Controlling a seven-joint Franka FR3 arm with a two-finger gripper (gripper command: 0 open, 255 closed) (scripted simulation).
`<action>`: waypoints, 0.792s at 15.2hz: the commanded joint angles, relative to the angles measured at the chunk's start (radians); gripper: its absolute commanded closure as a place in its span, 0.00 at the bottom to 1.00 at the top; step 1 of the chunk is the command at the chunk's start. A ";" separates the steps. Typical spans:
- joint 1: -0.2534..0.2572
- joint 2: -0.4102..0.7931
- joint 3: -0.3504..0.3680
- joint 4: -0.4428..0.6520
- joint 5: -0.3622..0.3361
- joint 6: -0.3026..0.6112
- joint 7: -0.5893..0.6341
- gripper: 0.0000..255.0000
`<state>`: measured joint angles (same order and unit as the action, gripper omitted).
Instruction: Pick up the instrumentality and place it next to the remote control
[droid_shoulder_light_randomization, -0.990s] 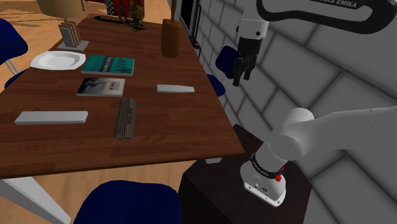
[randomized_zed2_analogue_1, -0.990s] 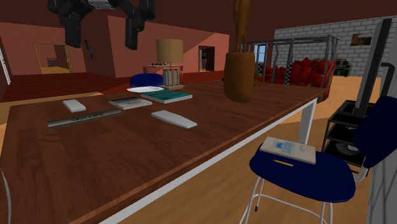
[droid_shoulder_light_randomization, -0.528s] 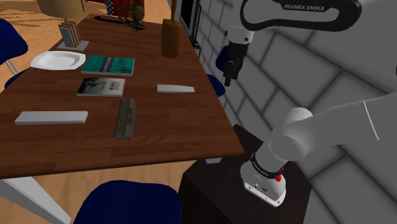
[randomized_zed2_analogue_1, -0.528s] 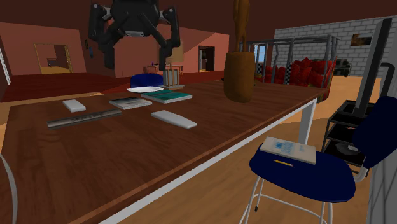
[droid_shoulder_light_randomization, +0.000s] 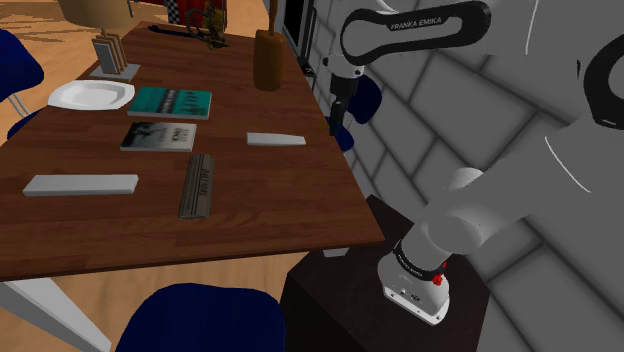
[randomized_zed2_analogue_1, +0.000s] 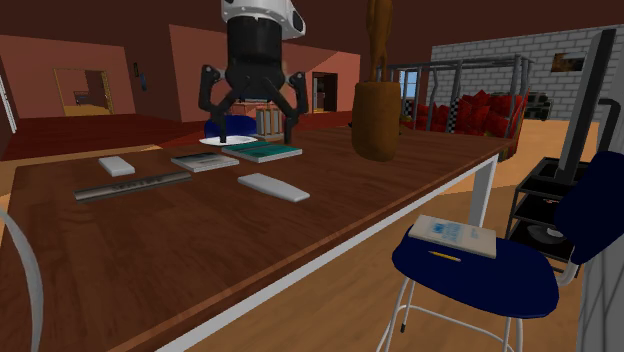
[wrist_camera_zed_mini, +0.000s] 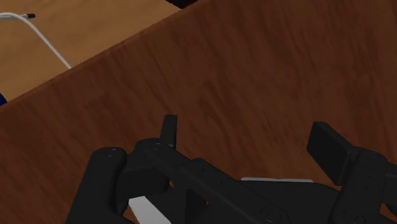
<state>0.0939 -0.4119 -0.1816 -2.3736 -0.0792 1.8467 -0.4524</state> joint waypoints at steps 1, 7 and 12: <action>0.015 0.072 -0.016 0.025 0.002 0.063 -0.068 0.00; 0.055 0.287 -0.042 0.138 0.042 0.204 -0.261 0.00; 0.074 0.463 -0.037 0.259 0.095 0.288 -0.418 0.00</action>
<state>0.1637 0.0149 -0.2214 -2.1335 0.0040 2.1112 -0.8375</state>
